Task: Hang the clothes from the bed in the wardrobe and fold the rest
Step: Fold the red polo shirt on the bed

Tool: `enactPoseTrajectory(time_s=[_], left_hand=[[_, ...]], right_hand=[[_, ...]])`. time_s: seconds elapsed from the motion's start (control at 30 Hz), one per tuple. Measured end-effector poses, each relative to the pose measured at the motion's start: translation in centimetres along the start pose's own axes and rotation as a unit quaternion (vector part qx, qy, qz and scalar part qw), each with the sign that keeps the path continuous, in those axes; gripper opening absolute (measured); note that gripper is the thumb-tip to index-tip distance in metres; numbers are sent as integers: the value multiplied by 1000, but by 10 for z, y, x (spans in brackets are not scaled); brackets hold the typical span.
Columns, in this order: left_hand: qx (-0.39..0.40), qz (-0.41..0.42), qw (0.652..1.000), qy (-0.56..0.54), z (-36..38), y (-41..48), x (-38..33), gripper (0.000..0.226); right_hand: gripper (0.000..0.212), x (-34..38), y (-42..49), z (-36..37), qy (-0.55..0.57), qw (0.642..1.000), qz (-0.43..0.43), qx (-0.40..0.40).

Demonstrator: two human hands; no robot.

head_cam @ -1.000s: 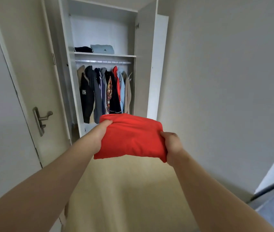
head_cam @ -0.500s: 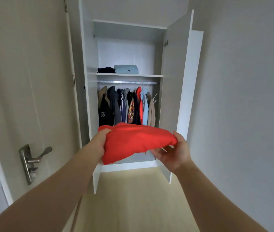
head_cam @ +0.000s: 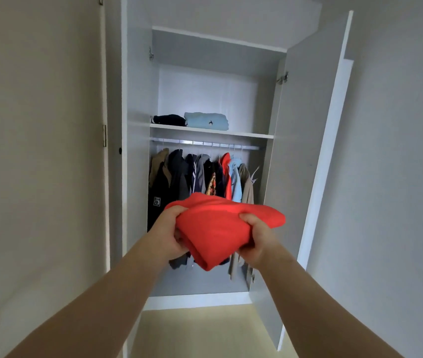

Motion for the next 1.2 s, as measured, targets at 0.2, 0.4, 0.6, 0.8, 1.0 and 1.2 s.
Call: enactPoseTrajectory(time_s=[0.2, 0.4, 0.6, 0.8, 1.0, 1.2], left_hand=[[119, -33, 991, 60, 35, 115, -67, 13], [185, -94, 958, 199, 77, 218, -93, 45], [127, -93, 945, 286, 127, 327, -109, 42], [84, -7, 957, 276, 208, 424, -131, 23], [84, 189, 957, 202, 292, 524, -179, 44], [125, 255, 939, 192, 347, 610, -215, 24]], right_hand=[[44, 62, 116, 25, -46, 999, -25, -11], [15, 98, 207, 30, -92, 995, 4, 26], [16, 148, 320, 22, -96, 993, -19, 70], [22, 231, 429, 15, -56, 991, -66, 106], [42, 306, 534, 15, -77, 988, -84, 103], [46, 365, 608, 31, -155, 969, -145, 123]])
Point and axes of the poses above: each hand's wrist, its own y-axis towards the middle knuckle, its own z-axis out of the palm, x = y × z, the point moved 6 cm from there along y, towards the middle knuckle, and after that the axes turned 12 degrees about -y, right-handed, at the moved point
